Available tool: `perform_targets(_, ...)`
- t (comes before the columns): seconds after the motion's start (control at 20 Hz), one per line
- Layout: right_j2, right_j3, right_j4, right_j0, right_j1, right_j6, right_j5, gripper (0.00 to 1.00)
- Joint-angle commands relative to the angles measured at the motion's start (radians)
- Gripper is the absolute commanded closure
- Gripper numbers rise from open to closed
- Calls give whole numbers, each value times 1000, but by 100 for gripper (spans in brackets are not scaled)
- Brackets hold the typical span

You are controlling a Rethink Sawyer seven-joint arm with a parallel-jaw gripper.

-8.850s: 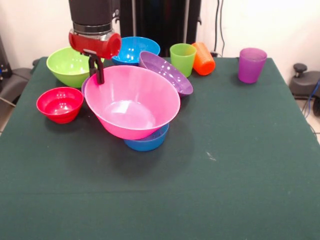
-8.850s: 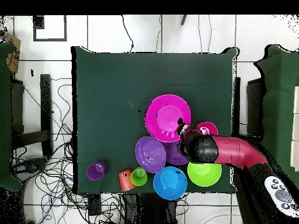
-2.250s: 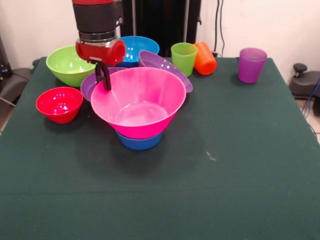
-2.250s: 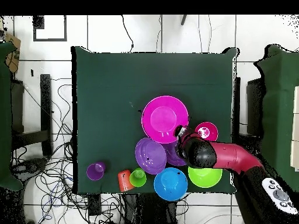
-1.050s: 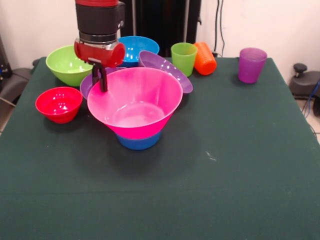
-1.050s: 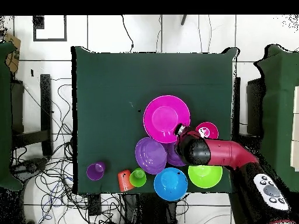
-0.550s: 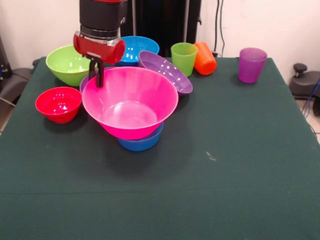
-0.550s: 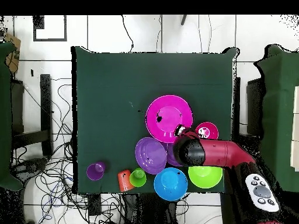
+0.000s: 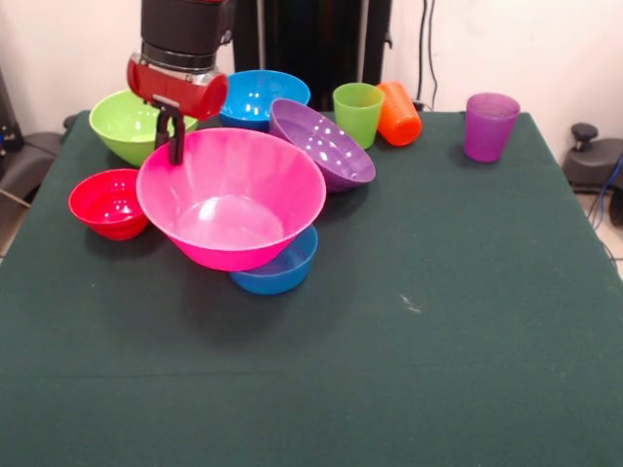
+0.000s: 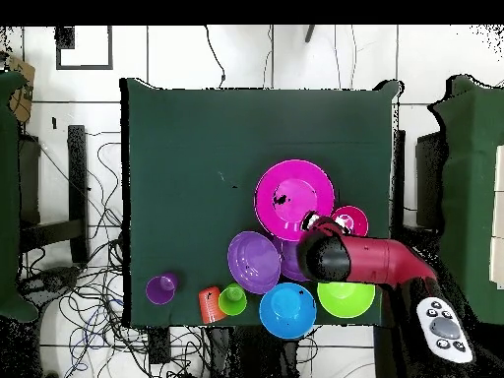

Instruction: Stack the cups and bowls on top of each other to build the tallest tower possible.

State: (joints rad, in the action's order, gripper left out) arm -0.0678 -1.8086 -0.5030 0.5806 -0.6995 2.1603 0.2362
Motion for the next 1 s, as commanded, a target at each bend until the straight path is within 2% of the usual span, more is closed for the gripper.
perform_targets(0.05,-62,-37,-10,57,122,27,-19,100)
perform_targets(0.4,-70,-46,11,27,153,67,-59,100)
perform_targets(1.0,-67,-88,42,7,132,93,-62,100)
